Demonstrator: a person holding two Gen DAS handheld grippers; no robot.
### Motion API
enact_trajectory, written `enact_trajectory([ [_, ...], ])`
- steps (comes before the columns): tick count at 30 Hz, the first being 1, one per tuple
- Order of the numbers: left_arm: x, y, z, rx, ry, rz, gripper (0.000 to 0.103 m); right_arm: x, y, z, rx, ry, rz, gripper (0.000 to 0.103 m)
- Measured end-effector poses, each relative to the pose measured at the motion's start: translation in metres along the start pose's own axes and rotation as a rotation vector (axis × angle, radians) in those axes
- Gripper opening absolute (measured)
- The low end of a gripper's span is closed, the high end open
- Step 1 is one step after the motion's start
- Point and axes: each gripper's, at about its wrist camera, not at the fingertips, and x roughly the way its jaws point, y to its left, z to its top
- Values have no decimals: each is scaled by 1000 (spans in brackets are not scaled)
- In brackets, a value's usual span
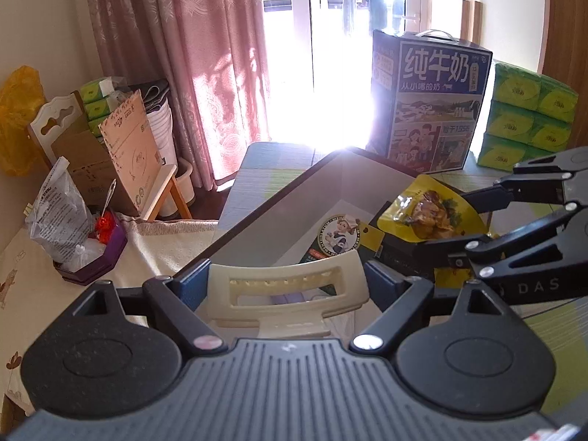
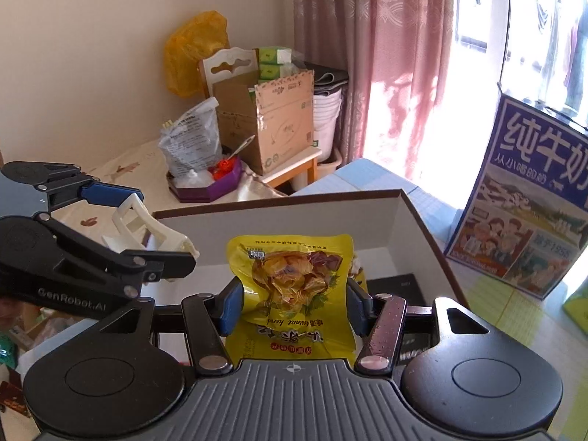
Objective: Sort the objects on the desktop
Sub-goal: 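Lift and carry the clip and snack packet over the brown box with both tools, then open both tools to drop the clip and snack packet into the box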
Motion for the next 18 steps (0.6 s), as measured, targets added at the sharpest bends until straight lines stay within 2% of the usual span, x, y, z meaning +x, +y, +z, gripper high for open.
enact_trajectory([
  [8, 24, 3, 8, 2, 14, -22, 85, 22, -15, 11, 7, 17, -24, 54],
  [18, 53, 4, 6, -3, 51, -59, 85, 49, -32, 8, 32, 67, -43, 54],
])
